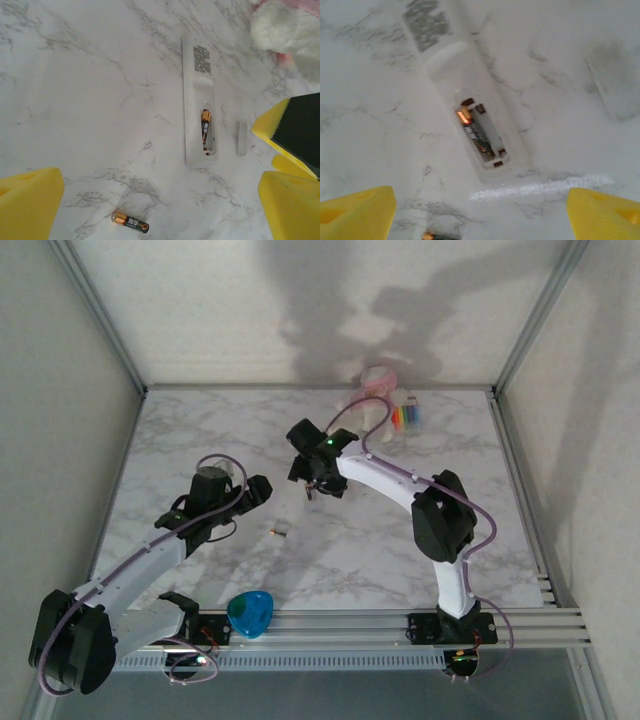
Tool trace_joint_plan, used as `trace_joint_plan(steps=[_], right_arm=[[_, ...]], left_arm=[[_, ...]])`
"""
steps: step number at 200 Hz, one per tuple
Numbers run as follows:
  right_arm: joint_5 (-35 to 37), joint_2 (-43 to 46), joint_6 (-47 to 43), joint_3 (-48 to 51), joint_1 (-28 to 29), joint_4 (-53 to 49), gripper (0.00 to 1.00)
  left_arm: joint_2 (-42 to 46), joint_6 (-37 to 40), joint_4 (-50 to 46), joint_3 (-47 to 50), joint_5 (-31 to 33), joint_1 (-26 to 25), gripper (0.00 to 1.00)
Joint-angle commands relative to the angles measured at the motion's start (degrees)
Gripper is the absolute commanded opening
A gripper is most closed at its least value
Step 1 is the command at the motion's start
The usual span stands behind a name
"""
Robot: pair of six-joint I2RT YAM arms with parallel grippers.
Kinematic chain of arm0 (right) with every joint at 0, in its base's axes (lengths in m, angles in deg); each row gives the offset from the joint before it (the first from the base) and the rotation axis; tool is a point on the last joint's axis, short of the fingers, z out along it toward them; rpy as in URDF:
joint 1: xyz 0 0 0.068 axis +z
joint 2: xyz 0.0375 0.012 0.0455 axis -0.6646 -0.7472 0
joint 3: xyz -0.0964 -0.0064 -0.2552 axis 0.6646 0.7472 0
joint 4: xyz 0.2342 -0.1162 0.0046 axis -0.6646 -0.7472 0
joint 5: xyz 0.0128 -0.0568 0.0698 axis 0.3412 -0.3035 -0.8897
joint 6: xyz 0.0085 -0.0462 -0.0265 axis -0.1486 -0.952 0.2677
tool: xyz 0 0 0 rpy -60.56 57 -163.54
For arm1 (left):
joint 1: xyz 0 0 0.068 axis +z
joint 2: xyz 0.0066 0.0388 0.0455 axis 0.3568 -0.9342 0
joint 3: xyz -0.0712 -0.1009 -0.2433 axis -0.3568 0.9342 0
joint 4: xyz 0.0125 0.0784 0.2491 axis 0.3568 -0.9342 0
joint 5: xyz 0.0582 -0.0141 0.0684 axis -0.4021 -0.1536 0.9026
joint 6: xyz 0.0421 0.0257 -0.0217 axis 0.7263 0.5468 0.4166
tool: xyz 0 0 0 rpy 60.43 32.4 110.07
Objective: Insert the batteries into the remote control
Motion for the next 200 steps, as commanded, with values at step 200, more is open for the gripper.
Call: trace_joint_plan(steps=[200], right_arm=[[-7.2, -4.0, 39.4, 9.4, -2.4, 14.1, 0.91]], left_arm=[[-2.8, 6.3, -0.6, -4.2, 1.1, -0.3, 1.0]])
